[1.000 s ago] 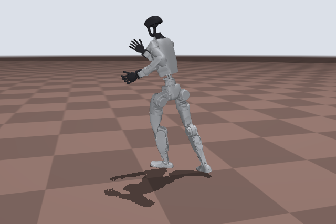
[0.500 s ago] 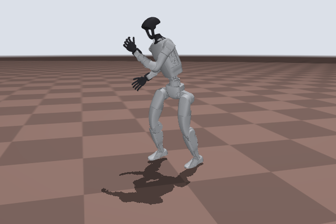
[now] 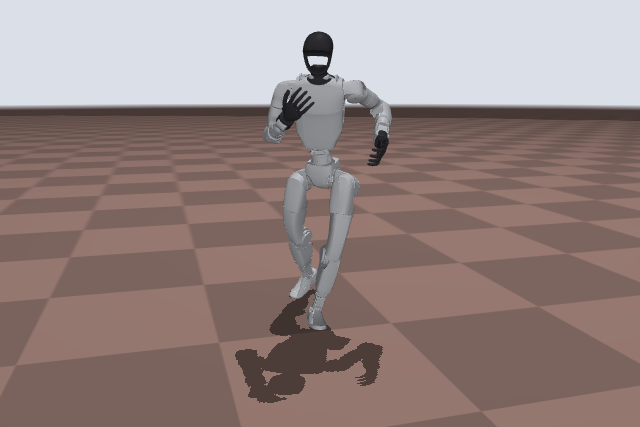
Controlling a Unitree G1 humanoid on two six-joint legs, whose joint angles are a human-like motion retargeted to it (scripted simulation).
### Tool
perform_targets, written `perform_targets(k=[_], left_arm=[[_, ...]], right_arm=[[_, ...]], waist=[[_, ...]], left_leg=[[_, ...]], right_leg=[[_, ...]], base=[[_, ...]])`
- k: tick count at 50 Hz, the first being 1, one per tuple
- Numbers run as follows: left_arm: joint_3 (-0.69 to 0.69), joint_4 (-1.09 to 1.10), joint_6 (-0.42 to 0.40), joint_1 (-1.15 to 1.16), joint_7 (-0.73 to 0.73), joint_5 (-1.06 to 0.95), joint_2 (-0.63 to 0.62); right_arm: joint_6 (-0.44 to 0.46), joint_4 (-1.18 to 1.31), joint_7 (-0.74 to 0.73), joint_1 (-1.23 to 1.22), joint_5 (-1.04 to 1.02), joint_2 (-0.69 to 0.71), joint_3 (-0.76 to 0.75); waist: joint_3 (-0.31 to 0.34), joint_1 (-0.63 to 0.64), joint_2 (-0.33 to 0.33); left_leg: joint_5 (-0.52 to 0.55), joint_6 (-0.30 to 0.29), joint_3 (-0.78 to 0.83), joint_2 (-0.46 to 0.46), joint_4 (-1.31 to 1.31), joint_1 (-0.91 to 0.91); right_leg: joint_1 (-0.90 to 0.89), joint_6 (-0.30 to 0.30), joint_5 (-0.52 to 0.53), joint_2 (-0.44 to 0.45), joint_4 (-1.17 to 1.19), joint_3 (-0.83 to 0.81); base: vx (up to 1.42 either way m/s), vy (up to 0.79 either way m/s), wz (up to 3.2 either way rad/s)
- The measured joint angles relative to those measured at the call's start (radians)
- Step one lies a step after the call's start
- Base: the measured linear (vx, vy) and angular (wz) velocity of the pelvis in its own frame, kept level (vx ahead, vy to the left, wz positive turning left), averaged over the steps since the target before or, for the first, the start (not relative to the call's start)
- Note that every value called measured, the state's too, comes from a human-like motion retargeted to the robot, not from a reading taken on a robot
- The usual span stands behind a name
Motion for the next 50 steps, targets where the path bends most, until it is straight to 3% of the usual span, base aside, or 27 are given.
perform_targets(k=[3, 5, 8, 10, 12, 15, 17, 18, 20, 22, 25, 27, 29, 30, 32, 34, 36, 38, 40, 43, 46, 48, 50], left_arm=[[-0.007, 0.073, 0.012, -0.097, 0.018, 0.091, -0.198], [-0.062, 0.129, -0.022, -0.247, 0.113, 0.171, -0.322], [-0.191, 0.199, -0.057, -0.602, 0.295, 0.353, -0.389], [-0.284, 0.199, -0.083, -0.843, 0.411, 0.342, -0.41], [-0.348, 0.182, -0.104, -1.056, 0.429, 0.346, -0.414], [-0.393, 0.146, -0.144, -1.269, 0.367, 0.359, -0.418], [-0.431, 0.116, -0.202, -1.38, 0.364, 0.263, -0.425], [-0.424, 0.153, -0.156, -1.44, 0.369, 0.491, -0.364], [-0.452, 0.156, -0.129, -1.52, 0.357, 0.569, -0.341], [-0.474, 0.139, -0.135, -1.548, 0.298, 0.442, -0.364], [-0.467, 0.133, -0.118, -1.488, 0.209, 0.312, -0.378], [-0.444, 0.13, -0.1, -1.359, 0.237, 0.294, -0.381], [-0.398, 0.152, -0.065, -1.179, 0.279, 0.425, -0.373], [-0.378, 0.16, -0.055, -1.069, 0.316, 0.479, -0.376], [-0.349, 0.148, -0.055, -0.779, 0.357, 0.487, -0.363], [-0.31, 0.142, -0.071, -0.557, 0.287, 0.444, -0.307], [-0.264, 0.104, -0.093, -0.35, 0.216, 0.34, -0.199], [-0.204, 0.062, -0.121, -0.172, 0.172, 0.271, -0.089], [-0.117, 0.028, -0.125, -0.012, 0.159, 0.218, -0.02], [0.014, 0.005, -0.099, 0.126, 0.135, 0.154, -0.027], [0.051, 0.008, -0.097, 0.096, 0.122, 0.188, -0.07], [0.021, 0.031, -0.095, -0.007, 0.129, 0.26, -0.1], [-0.032, 0.082, -0.081, -0.164, 0.129, 0.359, -0.134]], right_arm=[[0.033, 0.079, 0.028, 0.042, -0.198, -0.012, -0.004], [-0.02, 0.167, -0.092, 0.119, -0.459, -0.046, -0.011], [-0.037, 0.294, -0.325, 0.264, -0.83, -0.086, -0.027], [-0.035, 0.314, -0.392, 0.397, -0.808, -0.101, -0.046], [-0.061, 0.28, -0.345, 0.53, -0.627, -0.151, -0.091], [-0.073, 0.218, -0.191, 0.699, -0.425, -0.307, -0.176], [-0.074, 0.209, -0.16, 0.737, -0.4, -0.405, -0.21], [-0.078, 0.21, -0.129, 0.755, -0.408, -0.452, -0.236], [-0.066, 0.23, -0.107, 0.759, -0.42, -0.502, -0.253], [-0.039, 0.273, -0.102, 0.729, -0.428, -0.506, -0.241], [-0.017, 0.368, -0.124, 0.633, -0.434, -0.456, -0.171], [-0.039, 0.43, -0.255, 0.533, -0.394, -0.396, -0.075], [-0.082, 0.478, -0.446, 0.408, -0.317, -0.312, 0.032], [-0.108, 0.495, -0.55, 0.34, -0.278, -0.262, 0.085], [-0.128, 0.48, -0.628, 0.26, -0.31, -0.161, 0.109], [-0.122, 0.443, -0.614, 0.149, -0.358, -0.057, 0.109], [-0.118, 0.395, -0.558, 0.066, -0.374, 0.03, 0.106], [-0.12, 0.344, -0.509, -0.008, -0.36, 0.088, 0.137], [-0.105, 0.299, -0.459, -0.085, -0.367, 0.105, 0.187], [-0.068, 0.237, -0.32, -0.191, -0.424, 0.077, 0.241], [-0.075, 0.178, -0.204, -0.209, -0.437, 0.049, 0.266], [-0.101, 0.157, -0.196, -0.164, -0.425, 0.032, 0.287], [-0.129, 0.173, -0.243, -0.081, -0.441, 0.015, 0.307]], waist=[[-0.007, -0.085, 0.026], [-0.004, -0.153, 0.049], [-0.019, -0.252, 0.05], [-0.015, -0.337, 0.076], [0.003, -0.456, 0.138], [0.023, -0.678, 0.249], [0.041, -0.793, 0.307], [0.045, -0.846, 0.333], [0.048, -0.913, 0.358], [0.052, -0.937, 0.349], [0.078, -0.916, 0.284], [0.105, -0.855, 0.261], [0.148, -0.787, 0.258], [0.166, -0.756, 0.259], [0.112, -0.668, 0.249], [0.096, -0.548, 0.193], [0.065, -0.403, 0.111], [0.043, -0.267, 0.028], [0.03, -0.166, -0.03], [0.047, -0.084, -0.036], [0.098, -0.058, 0.009], [0.132, -0.077, 0.019], [0.171, -0.11, 0.005]], left_leg=[[-0.096, 0.042, 0.096, -0.031, -0.053, 0.097], [-0.19, 0.071, -0.016, -0.028, 0.028, 0.127], [-0.205, 0.042, -0.138, -0.057, 0.022, 0.148], [-0.194, 0.027, -0.224, -0.059, 0.018, 0.176], [-0.151, -0.017, -0.343, -0.043, -0.01, 0.228], [-0.043, -0.102, -0.504, 0.017, -0.019, 0.296], [0.072, -0.156, -0.568, 0.051, -0.086, 0.36], [0.128, -0.18, -0.598, 0.069, -0.108, 0.381], [0.224, -0.226, -0.632, 0.089, -0.145, 0.433], [0.286, -0.256, -0.646, 0.097, -0.159, 0.507], [0.329, -0.224, -0.636, 0.102, -0.072, 0.631], [0.361, -0.172, -0.615, 0.121, 0.151, 0.621], [0.353, -0.128, -0.643, 0.118, 0.41, 0.554], [0.321, -0.11, -0.67, 0.104, 0.54, 0.502], [0.221, -0.092, -0.64, 0.102, 0.755, 0.321], [0.113, 0.007, -0.566, 0.094, 0.825, 0.188], [0.03, 0.054, -0.46, 0.086, 0.795, 0.078], [0.007, 0.049, -0.375, 0.051, 0.655, -0.002], [0.046, 0.004, -0.32, 0.016, 0.417, -0.049], [0.094, -0.085, -0.252, 0.026, -0.043, -0.008], [0.165, -0.157, -0.281, 0.054, -0.253, 0.062], [0.158, -0.133, -0.339, 0.047, -0.177, 0.1], [0.018, -0.079, -0.361, 0.034, -0.029, 0.152]], right_leg=[[0.034, 0.007, 0.058, 0.037, 0.085, 0.033], [0.015, 0.021, 0.081, 0.073, 0.246, 0.099], [-0.19, 0.007, 0.025, 0.103, 0.626, 0.157], [-0.311, -0.066, -0.066, 0.079, 0.806, 0.113], [-0.388, -0.106, -0.147, 0.073, 0.857, 0.058], [-0.47, -0.062, -0.196, 0.104, 0.769, 0.007], [-0.504, -0.031, -0.197, 0.103, 0.591, -0.024], [-0.513, -0.025, -0.189, 0.09, 0.482, -0.059], [-0.516, -0.013, -0.187, 0.049, 0.254, -0.151], [-0.493, 0.01, -0.196, 0.028, 0.055, -0.236], [-0.424, 0.033, -0.151, 0.053, -0.028, -0.193], [-0.379, -0.031, -0.218, 0.093, 0.083, -0.124], [-0.306, -0.089, -0.314, 0.138, 0.147, -0.086], [-0.271, -0.103, -0.352, 0.155, 0.162, -0.073], [-0.304, -0.105, -0.405, 0.148, 0.269, -0.047], [-0.232, -0.079, -0.383, 0.139, 0.165, -0.009], [-0.189, -0.056, -0.343, 0.106, 0.107, 0.043], [-0.143, -0.03, -0.274, 0.062, 0.043, 0.092], [-0.098, -0.01, -0.184, 0.026, -0.01, 0.13], [0.018, 0.0, -0.048, 0.035, -0.07, 0.159], [0.196, -0.013, 0.053, 0.079, -0.105, 0.186], [0.28, -0.011, 0.112, 0.084, -0.06, 0.194], [0.292, 0.031, 0.156, 0.073, 0.107, 0.192]], base=[[0.74, 0.26, 1.56], [0.78, 0.21, 2.06], [0.74, 0.14, 2.28], [0.78, 0.11, 2.65], [0.84, 0.05, 3.08], [0.94, -0.07, 3.11], [0.97, -0.18, 2.31], [0.98, -0.26, 1.93], [1.0, -0.34, 1.45], [1.05, -0.46, 0.86], [1.08, -0.55, -0.02], [1.06, -0.52, -1.01], [1.0, -0.42, -1.14], [1.01, -0.32, -0.92], [1.02, -0.26, -0.78], [0.97, -0.24, -0.89], [1.03, -0.13, -1.05], [1.06, 0.0, -1.01], [1.08, 0.1, -0.88], [1.13, 0.2, -0.71], [1.18, 0.27, -0.22], [1.16, 0.29, 0.46], [1.13, 0.28, 0.59]])
